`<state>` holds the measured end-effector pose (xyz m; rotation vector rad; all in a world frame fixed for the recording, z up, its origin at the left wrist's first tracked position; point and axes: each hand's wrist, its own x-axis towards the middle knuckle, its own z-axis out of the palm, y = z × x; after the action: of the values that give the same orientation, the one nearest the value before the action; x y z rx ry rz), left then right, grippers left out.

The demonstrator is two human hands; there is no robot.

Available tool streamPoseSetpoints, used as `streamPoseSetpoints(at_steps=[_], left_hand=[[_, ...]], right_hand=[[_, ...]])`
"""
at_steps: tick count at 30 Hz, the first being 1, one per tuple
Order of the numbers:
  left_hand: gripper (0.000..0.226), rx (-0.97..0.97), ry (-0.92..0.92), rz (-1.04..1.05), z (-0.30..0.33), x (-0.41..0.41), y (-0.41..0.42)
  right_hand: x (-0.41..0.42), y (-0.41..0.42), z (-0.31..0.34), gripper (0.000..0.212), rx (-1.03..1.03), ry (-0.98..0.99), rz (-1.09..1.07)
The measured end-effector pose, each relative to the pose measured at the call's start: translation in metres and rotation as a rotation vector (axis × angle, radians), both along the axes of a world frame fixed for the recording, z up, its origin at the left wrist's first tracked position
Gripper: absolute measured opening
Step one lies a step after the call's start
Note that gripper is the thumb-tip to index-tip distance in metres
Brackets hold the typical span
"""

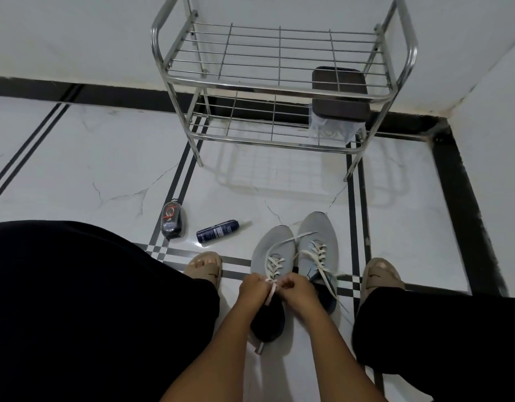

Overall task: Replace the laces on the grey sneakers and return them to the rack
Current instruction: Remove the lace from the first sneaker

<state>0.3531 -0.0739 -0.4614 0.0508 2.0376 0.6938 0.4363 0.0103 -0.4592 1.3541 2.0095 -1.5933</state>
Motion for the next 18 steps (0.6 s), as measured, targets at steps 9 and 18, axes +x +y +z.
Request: streamPoseSetpoints(at_steps=[9, 18], left_hand=[[0.03, 0.547, -0.355, 1.287, 0.039, -0.012, -0.014], [0.055, 0.025, -0.103, 1.04, 0.007, -0.016, -0.021]], right_hand=[[0.0, 0.002, 0.018, 0.007, -0.249, 0.173, -0.372], [-0.011, 0.041, 0.034, 0.015, -0.075, 0.22, -0.659]])
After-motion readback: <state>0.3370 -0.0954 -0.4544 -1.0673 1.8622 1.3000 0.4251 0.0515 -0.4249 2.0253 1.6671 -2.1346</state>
